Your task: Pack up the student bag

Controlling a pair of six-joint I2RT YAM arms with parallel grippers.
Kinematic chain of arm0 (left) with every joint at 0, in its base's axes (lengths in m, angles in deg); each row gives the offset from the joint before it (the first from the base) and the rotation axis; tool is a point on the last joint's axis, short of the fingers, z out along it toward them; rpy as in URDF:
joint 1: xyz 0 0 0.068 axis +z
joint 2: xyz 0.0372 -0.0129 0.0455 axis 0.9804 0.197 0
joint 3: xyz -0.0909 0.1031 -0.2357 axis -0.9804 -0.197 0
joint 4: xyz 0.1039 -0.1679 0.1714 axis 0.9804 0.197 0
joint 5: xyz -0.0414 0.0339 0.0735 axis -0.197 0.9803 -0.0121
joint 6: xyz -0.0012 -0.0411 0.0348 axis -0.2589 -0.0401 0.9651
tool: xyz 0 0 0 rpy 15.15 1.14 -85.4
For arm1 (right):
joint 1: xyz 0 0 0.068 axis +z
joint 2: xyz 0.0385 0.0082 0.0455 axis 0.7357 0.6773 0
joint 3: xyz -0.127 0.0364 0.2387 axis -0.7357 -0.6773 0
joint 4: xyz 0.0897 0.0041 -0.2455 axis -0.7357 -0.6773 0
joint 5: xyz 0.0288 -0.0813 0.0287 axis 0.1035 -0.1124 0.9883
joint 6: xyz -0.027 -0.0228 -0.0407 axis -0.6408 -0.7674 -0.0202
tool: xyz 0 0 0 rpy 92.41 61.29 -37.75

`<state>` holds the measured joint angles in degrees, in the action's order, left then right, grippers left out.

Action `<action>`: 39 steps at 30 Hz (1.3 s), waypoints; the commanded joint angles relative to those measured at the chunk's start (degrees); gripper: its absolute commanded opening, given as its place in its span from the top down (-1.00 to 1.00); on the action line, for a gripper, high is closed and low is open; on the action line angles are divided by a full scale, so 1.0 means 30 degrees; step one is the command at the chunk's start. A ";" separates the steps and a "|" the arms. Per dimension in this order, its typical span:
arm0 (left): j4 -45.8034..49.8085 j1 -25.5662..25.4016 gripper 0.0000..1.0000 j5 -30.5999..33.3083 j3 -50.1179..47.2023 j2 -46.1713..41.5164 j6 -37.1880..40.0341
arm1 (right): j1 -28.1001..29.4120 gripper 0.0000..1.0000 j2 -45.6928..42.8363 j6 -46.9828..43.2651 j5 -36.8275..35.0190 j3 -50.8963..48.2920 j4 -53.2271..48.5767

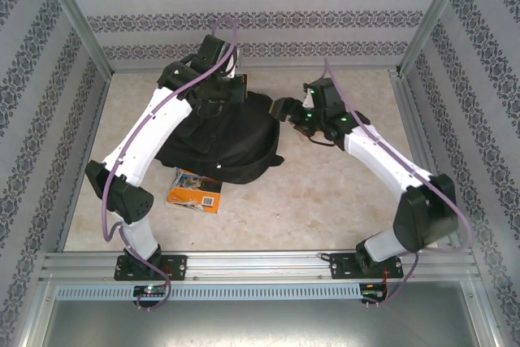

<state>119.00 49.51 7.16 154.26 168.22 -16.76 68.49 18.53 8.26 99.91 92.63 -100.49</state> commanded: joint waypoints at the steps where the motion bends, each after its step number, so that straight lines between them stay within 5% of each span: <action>1: -0.0901 -0.0726 0.68 -0.0958 0.1831 0.2975 0.0703 | -0.2332 -0.57 -0.0946 -0.0741 -0.1957 -0.1559 -0.2310; 8: -0.2060 -0.2387 -0.10 -0.4065 0.8178 1.0622 0.1243 | -0.6488 -0.55 0.0198 0.0822 0.0244 -0.2495 -0.0374; 16: -0.7428 -0.2608 -0.43 -0.2851 0.9195 1.4712 -0.0494 | -0.7554 -0.56 0.2190 0.2944 0.0642 -0.3388 0.3078; 26: -0.9253 -0.2805 -0.56 0.0937 1.0731 1.7467 -0.0851 | -0.7716 -0.51 0.4762 0.3899 0.1132 -0.2930 0.4744; 32: -1.0051 -0.2659 -0.54 0.0698 1.0938 1.8449 -0.1061 | -0.7763 -0.39 0.6458 0.4392 0.1749 -0.2450 0.6133; 39: -1.0095 -0.2626 -0.24 -0.0644 1.0949 1.8873 -0.1130 | -0.7796 -0.15 0.8193 0.3989 0.2426 -0.0913 0.6352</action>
<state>90.24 41.62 7.36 185.50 223.89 -19.64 45.96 42.07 20.77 105.68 87.29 -83.15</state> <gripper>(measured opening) 0.638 0.588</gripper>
